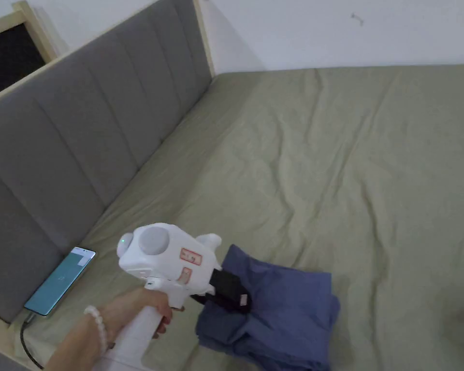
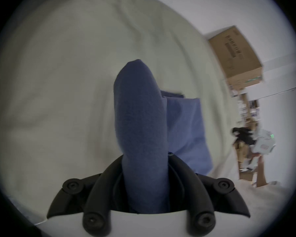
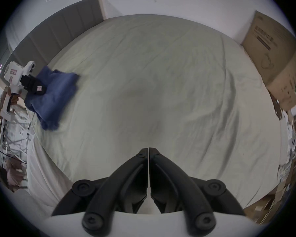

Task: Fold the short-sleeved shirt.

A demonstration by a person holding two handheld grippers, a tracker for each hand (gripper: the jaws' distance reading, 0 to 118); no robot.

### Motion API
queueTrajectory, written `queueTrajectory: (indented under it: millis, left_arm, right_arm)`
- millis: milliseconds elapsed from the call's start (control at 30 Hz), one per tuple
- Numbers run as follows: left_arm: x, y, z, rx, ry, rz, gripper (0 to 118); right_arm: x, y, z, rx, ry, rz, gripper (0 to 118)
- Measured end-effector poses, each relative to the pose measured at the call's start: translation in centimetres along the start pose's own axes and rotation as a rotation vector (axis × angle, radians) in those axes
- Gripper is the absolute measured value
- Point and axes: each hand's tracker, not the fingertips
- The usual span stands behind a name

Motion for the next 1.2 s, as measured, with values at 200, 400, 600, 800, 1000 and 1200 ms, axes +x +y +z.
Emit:
queueTrajectory:
  millis: [200, 400, 600, 800, 1000, 1200]
  left_arm:
    - [-8.1, 1.2, 5.2, -0.06, 0.361, 0.023, 23]
    - [-11.1, 1.0, 6.7, -0.057, 0.695, -0.034, 78]
    - [-9.1, 0.0, 10.5, 0.121, 0.625, 0.085, 112]
    - [0.4, -2.4, 12.3, 0.399, 0.411, 0.174, 1]
    - [12.7, -5.3, 10.2, 0.617, 0.545, 0.027, 0]
    - [22.5, -9.4, 10.2, 0.852, 0.331, 0.072, 0]
  right_arm:
    - [0.9, -0.6, -1.7, -0.064, -0.019, -0.069, 2]
    - [1.7, -0.3, -3.6, -0.092, -0.002, -0.107, 2]
    - [1.2, 0.7, -3.3, -0.059, 0.033, -0.085, 2]
    - [1.2, 0.3, -2.6, -0.004, 0.079, -0.083, 2]
    - [0.9, -0.1, 1.5, 0.152, 0.128, -0.113, 2]
    - [0.2, 1.1, 8.1, 0.401, 0.069, -0.098, 2]
